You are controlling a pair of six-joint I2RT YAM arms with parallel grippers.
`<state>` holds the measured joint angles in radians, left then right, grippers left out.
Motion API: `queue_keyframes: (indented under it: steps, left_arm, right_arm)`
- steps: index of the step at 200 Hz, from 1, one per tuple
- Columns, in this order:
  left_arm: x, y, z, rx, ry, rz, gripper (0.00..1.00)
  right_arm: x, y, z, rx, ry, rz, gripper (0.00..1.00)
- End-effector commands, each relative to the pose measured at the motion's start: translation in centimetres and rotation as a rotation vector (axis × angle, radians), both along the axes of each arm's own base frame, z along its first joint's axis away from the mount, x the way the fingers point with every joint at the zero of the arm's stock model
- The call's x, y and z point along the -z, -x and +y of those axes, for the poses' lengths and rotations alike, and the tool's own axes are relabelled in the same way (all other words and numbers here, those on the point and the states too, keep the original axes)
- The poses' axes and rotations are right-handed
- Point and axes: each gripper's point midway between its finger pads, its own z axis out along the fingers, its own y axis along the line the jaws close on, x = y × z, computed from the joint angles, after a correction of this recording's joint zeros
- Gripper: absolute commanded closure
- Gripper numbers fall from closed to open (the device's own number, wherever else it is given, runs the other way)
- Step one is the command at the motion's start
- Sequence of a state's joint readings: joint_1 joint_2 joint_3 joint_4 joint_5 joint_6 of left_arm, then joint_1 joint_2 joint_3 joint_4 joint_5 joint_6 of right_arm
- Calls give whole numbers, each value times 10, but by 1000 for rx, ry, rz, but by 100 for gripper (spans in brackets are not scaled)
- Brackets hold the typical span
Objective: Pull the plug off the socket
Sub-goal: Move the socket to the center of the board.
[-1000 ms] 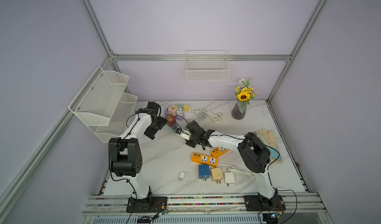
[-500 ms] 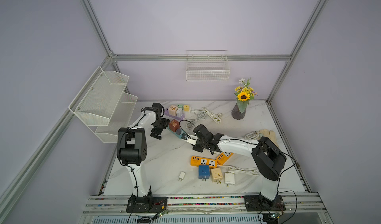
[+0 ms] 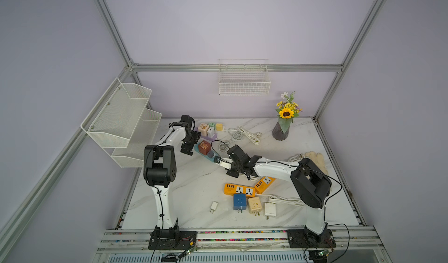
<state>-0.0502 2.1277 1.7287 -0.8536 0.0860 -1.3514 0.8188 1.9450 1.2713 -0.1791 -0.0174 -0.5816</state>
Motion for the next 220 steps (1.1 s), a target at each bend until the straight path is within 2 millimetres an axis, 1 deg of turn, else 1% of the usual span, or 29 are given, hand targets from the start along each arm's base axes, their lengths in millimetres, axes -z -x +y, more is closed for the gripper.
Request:
queue_keyframes:
  steps: [1,29,47,60,68,94,103,123,143,155,170,185,201,220]
  left_arm:
    - [9,-15,-5,9,49,1,0]
    - [23,-25,-14,62,75,12,0]
    - [34,-16,-16,73,84,67,1]
    - [38,-8,-16,74,78,91,6]
    - [40,-2,-15,69,73,103,10]
    - [42,23,0,23,27,145,34]
    - [41,31,4,-1,24,156,40]
    - [39,43,11,-30,24,166,44]
    - [37,55,9,-53,48,182,46]
    - [37,64,5,-72,74,199,46]
    - [39,83,0,-117,104,236,48]
    - [41,102,-5,-173,129,273,48]
    - [45,119,-16,-215,163,301,48]
    - [48,138,-31,-244,202,335,49]
  right_arm:
    - [-18,-14,11,-1,-55,-47,94]
    - [-18,-17,12,4,-61,-45,94]
    - [-19,-18,12,10,-64,-48,94]
    - [-17,-21,10,23,-59,-52,94]
    - [-20,-24,9,34,-59,-65,94]
    - [-29,-41,-1,82,-44,-120,94]
    - [-34,-47,-4,93,-38,-143,94]
    - [-46,-60,-12,112,-25,-196,94]
    - [-50,-69,-20,125,0,-230,93]
    - [-48,-70,-27,128,16,-234,93]
    - [-42,-69,-38,124,38,-233,93]
    - [-30,-61,-50,102,56,-207,92]
    - [-17,-53,-62,68,83,-192,91]
    - [-9,-55,-78,70,100,-186,90]
